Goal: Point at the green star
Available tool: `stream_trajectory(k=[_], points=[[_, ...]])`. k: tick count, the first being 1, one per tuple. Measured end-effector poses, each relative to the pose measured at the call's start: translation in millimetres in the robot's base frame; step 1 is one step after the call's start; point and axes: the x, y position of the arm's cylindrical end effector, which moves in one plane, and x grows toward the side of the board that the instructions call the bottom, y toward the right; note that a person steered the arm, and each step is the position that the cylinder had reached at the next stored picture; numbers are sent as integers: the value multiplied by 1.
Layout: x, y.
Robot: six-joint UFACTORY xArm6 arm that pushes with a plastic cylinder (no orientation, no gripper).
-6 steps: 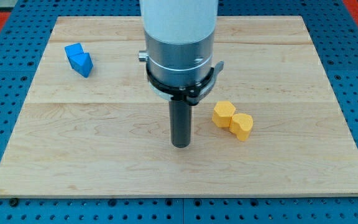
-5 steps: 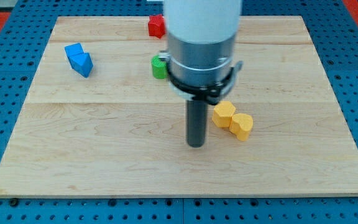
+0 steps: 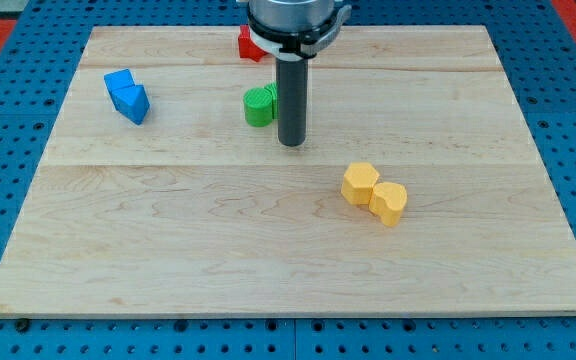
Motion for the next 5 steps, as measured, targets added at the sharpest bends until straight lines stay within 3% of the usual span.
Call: stream_trajectory(k=[5], points=[[-21, 0]])
